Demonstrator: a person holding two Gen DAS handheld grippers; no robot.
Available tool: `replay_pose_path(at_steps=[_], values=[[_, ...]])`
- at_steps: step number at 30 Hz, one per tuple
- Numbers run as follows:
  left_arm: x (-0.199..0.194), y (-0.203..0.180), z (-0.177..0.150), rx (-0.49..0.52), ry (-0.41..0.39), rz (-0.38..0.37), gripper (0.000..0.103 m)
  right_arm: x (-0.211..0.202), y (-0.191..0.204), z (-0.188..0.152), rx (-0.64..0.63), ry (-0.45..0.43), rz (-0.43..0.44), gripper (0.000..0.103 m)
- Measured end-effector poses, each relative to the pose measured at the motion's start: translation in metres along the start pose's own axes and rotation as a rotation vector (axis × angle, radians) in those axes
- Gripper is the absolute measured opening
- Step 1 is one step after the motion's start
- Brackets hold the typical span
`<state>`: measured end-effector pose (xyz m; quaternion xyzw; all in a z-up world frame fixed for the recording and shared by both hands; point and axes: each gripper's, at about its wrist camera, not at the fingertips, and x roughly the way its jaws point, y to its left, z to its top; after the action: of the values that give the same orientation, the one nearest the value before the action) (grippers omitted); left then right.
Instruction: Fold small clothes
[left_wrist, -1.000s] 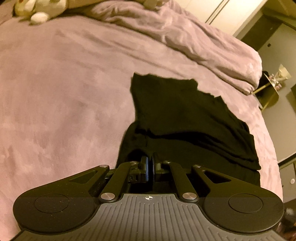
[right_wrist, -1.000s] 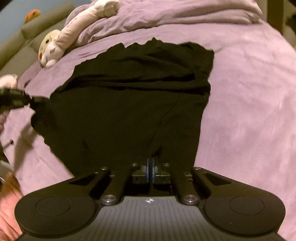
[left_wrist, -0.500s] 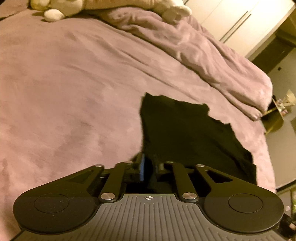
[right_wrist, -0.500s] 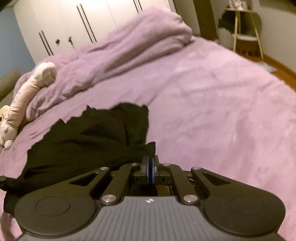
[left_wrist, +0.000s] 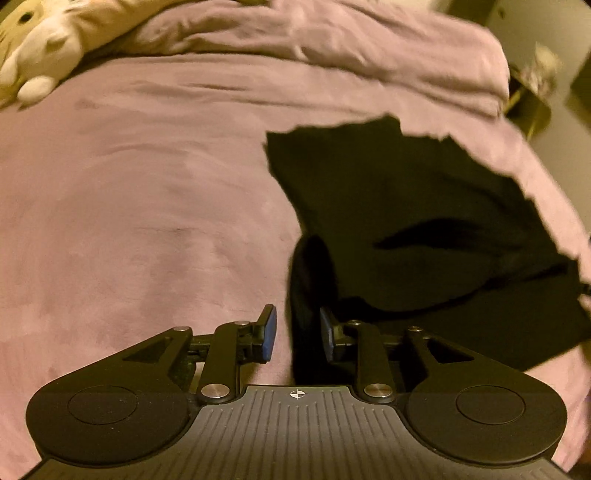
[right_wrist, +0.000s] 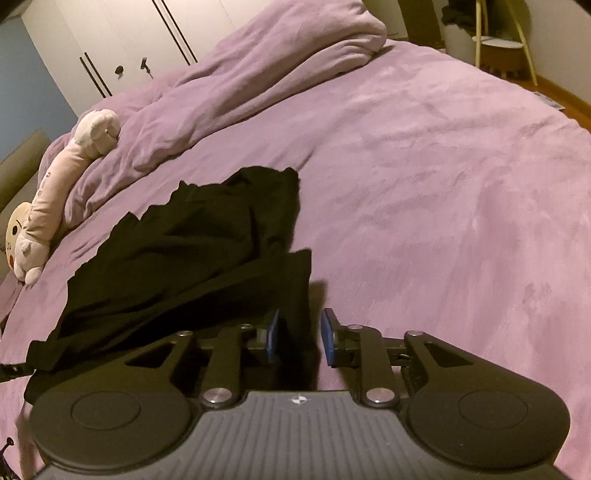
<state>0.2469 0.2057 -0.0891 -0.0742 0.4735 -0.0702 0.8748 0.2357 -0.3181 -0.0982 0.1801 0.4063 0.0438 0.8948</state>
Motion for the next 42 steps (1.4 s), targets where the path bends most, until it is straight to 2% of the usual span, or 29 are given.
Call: replay_pose_path(at_steps=[4, 8, 11, 13, 15, 18, 24, 27, 29, 31, 32, 33, 34, 36, 39, 42], values=[[0.011, -0.015, 0.009, 0.087, -0.014, 0.067, 0.030, 0.003, 0.006, -0.002, 0.005, 0.006, -0.005, 0.027], [0.013, -0.017, 0.027, 0.049, -0.083, 0.109, 0.036, 0.002, 0.007, -0.001, -0.001, 0.006, -0.008, 0.027], [0.010, -0.009, 0.037, -0.034, -0.141, 0.083, 0.038, 0.003, 0.006, 0.001, -0.002, 0.009, -0.010, 0.028], [0.012, -0.002, 0.040, -0.095, -0.144, 0.068, 0.039, 0.004, 0.005, 0.001, 0.001, 0.012, -0.012, 0.029], [0.016, 0.002, 0.042, -0.115, -0.128, 0.023, 0.040, 0.006, 0.006, 0.002, -0.001, 0.016, -0.009, 0.029], [0.022, -0.001, 0.041, -0.052, -0.094, -0.013, 0.041, 0.009, 0.006, 0.004, -0.003, 0.022, 0.002, 0.031], [0.031, -0.017, 0.043, 0.067, -0.073, -0.068, 0.042, 0.014, 0.010, 0.007, -0.035, 0.033, 0.025, 0.032], [0.031, -0.019, 0.043, 0.089, -0.091, -0.080, 0.039, 0.015, 0.014, 0.008, -0.054, 0.030, 0.025, 0.032], [0.026, -0.022, 0.040, 0.103, -0.122, -0.076, 0.030, 0.016, 0.015, 0.010, -0.065, 0.025, 0.029, 0.032], [0.022, -0.024, 0.037, 0.122, -0.148, -0.058, 0.014, 0.018, 0.015, 0.011, -0.069, 0.022, 0.034, 0.032], [0.021, -0.025, 0.036, 0.130, -0.155, -0.055, 0.010, 0.019, 0.015, 0.012, -0.069, 0.022, 0.035, 0.032], [0.019, -0.026, 0.035, 0.136, -0.160, -0.061, 0.009, 0.021, 0.014, 0.012, -0.069, 0.021, 0.032, 0.029], [0.017, -0.028, 0.034, 0.143, -0.166, -0.063, 0.008, 0.021, 0.015, 0.011, -0.073, 0.015, 0.028, 0.021], [0.013, -0.031, 0.034, 0.160, -0.188, -0.046, 0.008, 0.020, 0.019, 0.010, -0.105, -0.002, 0.013, 0.012], [0.002, -0.031, 0.034, 0.139, -0.227, -0.072, 0.006, 0.012, 0.027, 0.009, -0.150, -0.050, -0.016, 0.005], [-0.018, -0.029, 0.037, 0.087, -0.294, -0.101, 0.005, -0.002, 0.036, 0.009, -0.178, -0.100, -0.018, 0.004]])
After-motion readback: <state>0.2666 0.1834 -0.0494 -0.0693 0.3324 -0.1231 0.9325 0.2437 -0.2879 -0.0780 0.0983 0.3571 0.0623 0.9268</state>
